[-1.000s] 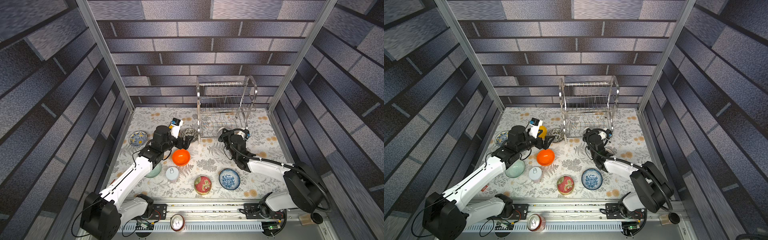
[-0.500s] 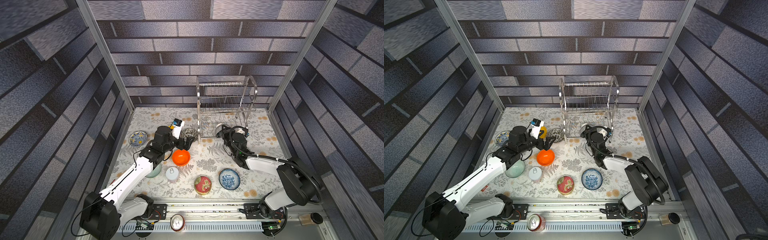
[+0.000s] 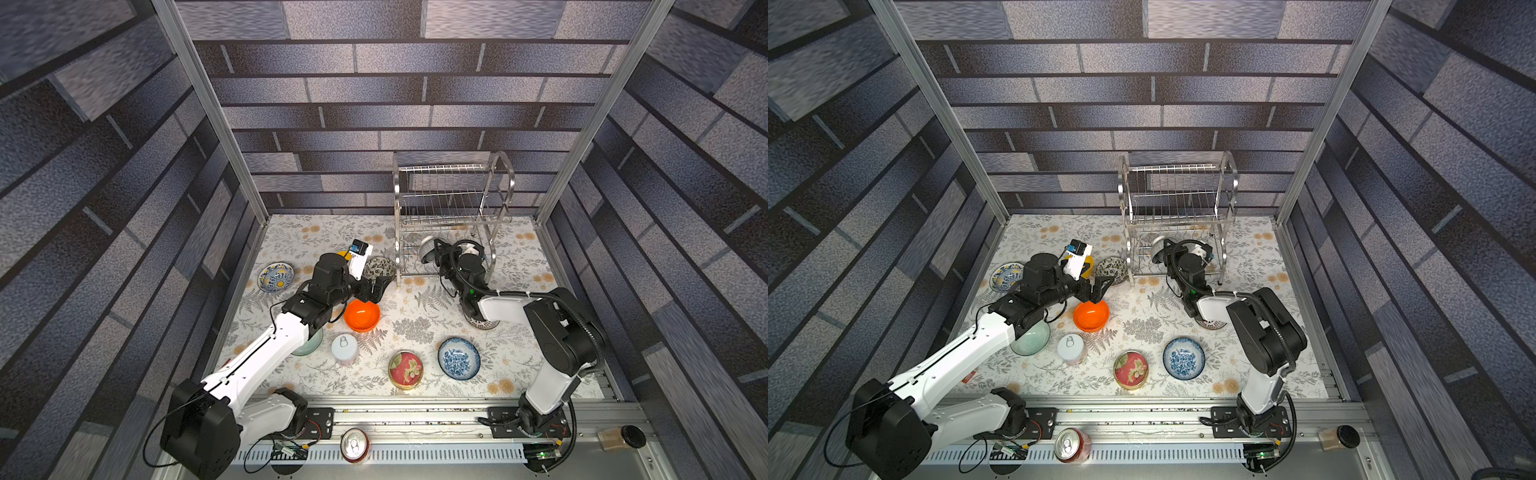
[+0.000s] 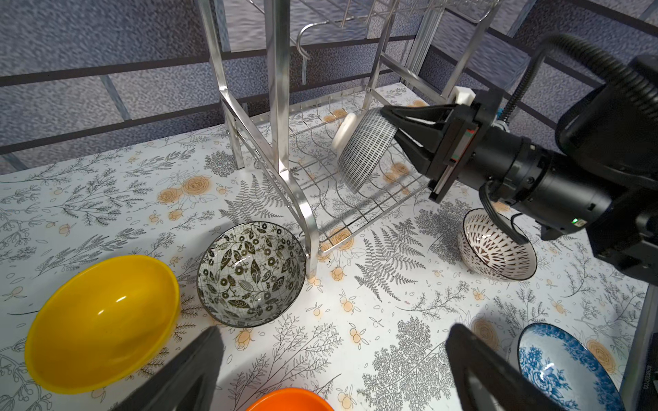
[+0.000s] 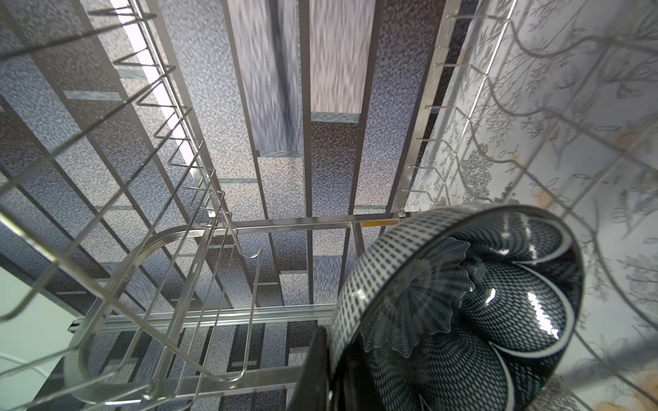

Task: Load bowls into a dish rack
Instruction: Place the bowl in the dish rack.

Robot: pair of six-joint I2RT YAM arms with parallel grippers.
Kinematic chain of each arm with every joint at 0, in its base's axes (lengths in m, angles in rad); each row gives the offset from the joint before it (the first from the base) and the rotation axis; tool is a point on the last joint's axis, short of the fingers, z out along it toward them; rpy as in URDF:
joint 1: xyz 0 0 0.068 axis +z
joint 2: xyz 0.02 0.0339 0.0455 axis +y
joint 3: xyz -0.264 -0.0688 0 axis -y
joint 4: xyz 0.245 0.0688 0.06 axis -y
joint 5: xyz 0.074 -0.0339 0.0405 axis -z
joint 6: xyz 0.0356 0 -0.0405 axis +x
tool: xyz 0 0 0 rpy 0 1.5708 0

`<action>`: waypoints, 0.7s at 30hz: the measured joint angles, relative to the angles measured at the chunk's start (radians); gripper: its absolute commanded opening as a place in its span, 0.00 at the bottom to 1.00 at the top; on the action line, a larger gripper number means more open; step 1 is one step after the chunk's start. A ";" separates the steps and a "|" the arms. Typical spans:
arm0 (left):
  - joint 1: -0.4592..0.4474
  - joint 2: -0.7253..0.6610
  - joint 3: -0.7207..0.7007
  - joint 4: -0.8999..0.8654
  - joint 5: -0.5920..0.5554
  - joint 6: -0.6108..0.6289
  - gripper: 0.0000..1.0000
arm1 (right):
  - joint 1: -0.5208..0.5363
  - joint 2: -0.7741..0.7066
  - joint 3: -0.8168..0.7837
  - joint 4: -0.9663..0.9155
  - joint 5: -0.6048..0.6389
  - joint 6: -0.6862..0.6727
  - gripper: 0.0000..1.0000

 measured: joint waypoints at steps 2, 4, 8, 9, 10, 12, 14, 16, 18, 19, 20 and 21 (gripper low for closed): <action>-0.003 0.010 0.002 -0.011 -0.005 0.007 1.00 | -0.009 0.036 0.030 0.025 -0.025 0.005 0.01; -0.011 0.024 0.003 -0.019 -0.016 0.013 1.00 | -0.018 0.069 0.054 0.045 -0.047 0.008 0.01; -0.024 0.049 0.004 -0.036 -0.040 0.030 1.00 | -0.032 0.136 0.108 0.066 -0.097 0.012 0.01; -0.027 0.055 0.006 -0.042 -0.052 0.033 1.00 | -0.036 0.152 0.121 0.072 -0.108 0.014 0.01; -0.032 0.061 0.009 -0.049 -0.066 0.034 1.00 | -0.041 0.171 0.134 0.082 -0.123 0.015 0.01; -0.041 0.073 0.020 -0.068 -0.106 0.042 1.00 | -0.049 0.198 0.154 0.092 -0.145 0.019 0.02; -0.052 0.089 0.034 -0.082 -0.149 0.052 1.00 | -0.061 0.225 0.178 0.101 -0.172 0.023 0.02; -0.057 0.103 0.045 -0.097 -0.182 0.055 1.00 | -0.072 0.253 0.210 0.105 -0.195 0.023 0.02; -0.058 0.115 0.053 -0.110 -0.205 0.056 1.00 | -0.082 0.282 0.250 0.106 -0.219 0.026 0.02; -0.058 0.120 0.056 -0.114 -0.212 0.056 1.00 | -0.087 0.297 0.269 0.107 -0.232 0.027 0.02; -0.058 0.125 0.059 -0.119 -0.220 0.056 1.00 | -0.090 0.311 0.286 0.107 -0.243 0.027 0.03; -0.057 0.128 0.060 -0.121 -0.227 0.056 1.00 | -0.094 0.320 0.298 0.106 -0.254 0.027 0.02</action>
